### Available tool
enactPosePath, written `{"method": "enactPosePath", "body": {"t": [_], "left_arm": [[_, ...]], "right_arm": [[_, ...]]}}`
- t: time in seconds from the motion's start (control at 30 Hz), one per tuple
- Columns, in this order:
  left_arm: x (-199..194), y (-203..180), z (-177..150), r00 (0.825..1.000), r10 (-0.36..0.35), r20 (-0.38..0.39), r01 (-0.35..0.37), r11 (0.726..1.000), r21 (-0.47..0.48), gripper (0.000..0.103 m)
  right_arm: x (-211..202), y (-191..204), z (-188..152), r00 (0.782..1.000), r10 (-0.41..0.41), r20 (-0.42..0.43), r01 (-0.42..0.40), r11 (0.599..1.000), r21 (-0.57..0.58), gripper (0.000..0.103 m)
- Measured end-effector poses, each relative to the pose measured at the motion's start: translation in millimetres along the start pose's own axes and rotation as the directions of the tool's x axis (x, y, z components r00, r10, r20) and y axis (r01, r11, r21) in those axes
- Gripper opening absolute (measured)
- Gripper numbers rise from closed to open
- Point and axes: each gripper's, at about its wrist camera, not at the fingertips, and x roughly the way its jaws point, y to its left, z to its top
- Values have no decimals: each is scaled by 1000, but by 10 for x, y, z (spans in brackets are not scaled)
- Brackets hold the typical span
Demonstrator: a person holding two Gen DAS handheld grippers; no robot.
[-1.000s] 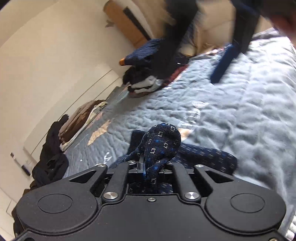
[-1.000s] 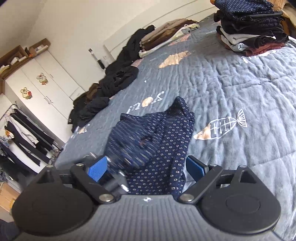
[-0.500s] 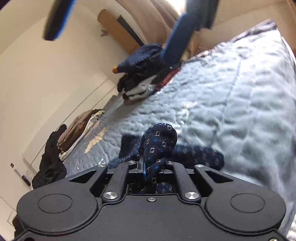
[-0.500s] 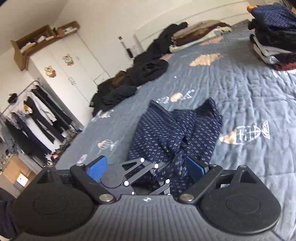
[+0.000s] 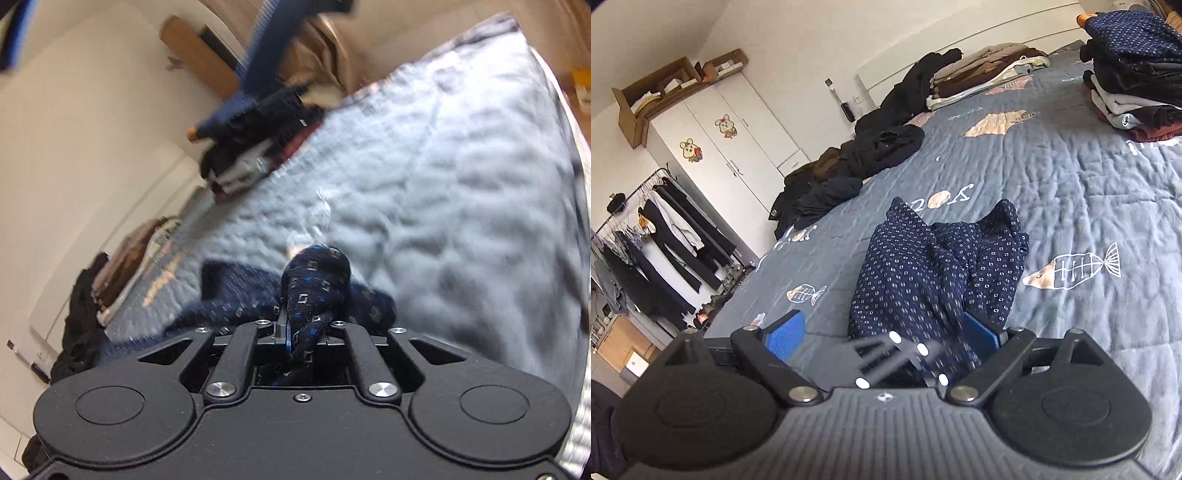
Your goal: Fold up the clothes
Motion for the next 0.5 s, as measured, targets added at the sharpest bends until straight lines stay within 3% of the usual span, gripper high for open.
{"method": "enactPosePath", "body": {"t": [0.3, 0.5], "left_arm": [[-218, 148, 56, 994, 78, 77, -79, 997, 4, 10], [-66, 40, -12, 997, 75, 10, -75, 996, 41, 12]], "right_arm": [[145, 92, 23, 999, 9, -46, -11, 999, -38, 92], [182, 78, 3, 999, -1, -50, -1, 999, -33, 92]]}}
